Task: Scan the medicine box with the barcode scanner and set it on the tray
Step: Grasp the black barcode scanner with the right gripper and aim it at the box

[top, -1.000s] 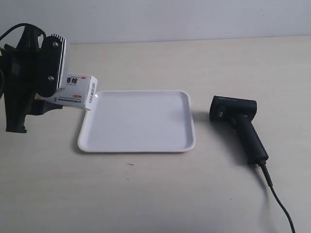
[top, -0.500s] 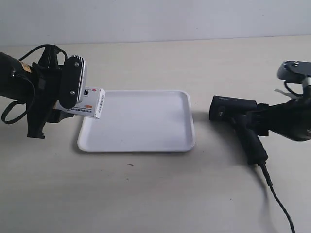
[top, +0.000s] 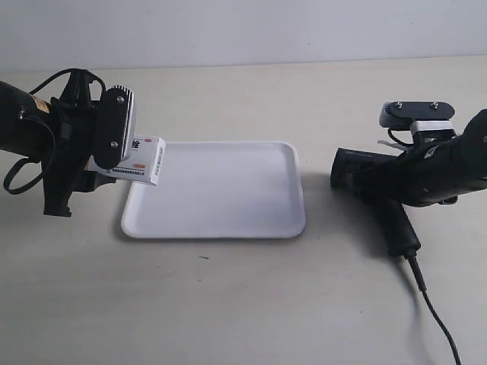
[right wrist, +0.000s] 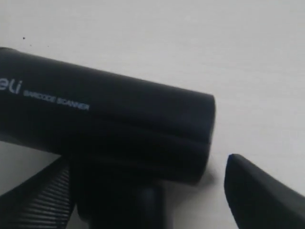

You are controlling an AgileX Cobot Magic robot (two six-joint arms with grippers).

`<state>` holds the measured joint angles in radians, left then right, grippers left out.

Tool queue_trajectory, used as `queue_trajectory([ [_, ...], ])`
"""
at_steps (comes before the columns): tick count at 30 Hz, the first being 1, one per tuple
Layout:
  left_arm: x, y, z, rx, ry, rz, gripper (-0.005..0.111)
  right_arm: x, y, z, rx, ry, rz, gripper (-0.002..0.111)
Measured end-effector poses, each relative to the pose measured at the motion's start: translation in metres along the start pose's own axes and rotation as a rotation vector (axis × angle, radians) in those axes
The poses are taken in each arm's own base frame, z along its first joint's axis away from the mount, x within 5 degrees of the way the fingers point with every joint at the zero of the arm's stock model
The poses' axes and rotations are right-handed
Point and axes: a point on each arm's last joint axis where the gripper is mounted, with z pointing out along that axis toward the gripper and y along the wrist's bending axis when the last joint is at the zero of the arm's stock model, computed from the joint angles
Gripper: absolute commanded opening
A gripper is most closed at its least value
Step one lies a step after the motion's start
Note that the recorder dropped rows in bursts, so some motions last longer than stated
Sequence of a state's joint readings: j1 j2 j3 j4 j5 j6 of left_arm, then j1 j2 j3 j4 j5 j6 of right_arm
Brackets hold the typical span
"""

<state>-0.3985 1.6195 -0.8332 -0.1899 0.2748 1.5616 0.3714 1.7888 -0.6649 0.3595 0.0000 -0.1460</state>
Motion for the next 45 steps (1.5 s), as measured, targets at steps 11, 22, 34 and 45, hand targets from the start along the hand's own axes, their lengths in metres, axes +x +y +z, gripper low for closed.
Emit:
queue_trajectory([
  [11, 0.0, 0.0, 0.001, 0.0, -0.005, -0.021, 0.001, 0.001, -0.001, 0.011, 0.012, 0.003, -0.011, 0.0],
  [22, -0.008, 0.011, 0.024, 0.178, -0.031, -0.083, 0.0, -0.002, 0.045, -0.03, -0.107, 0.01, -0.237, 0.0],
  [34, -0.015, 0.018, 0.016, 0.319, -0.049, -0.132, 0.0, 0.005, 0.065, -0.032, -0.142, 0.006, -0.319, 0.0],
  [45, -0.01, 0.021, 0.009, 0.398, -0.028, -0.226, 0.0, 0.0, 0.067, -0.032, -0.137, -0.06, -0.391, 0.0],
])
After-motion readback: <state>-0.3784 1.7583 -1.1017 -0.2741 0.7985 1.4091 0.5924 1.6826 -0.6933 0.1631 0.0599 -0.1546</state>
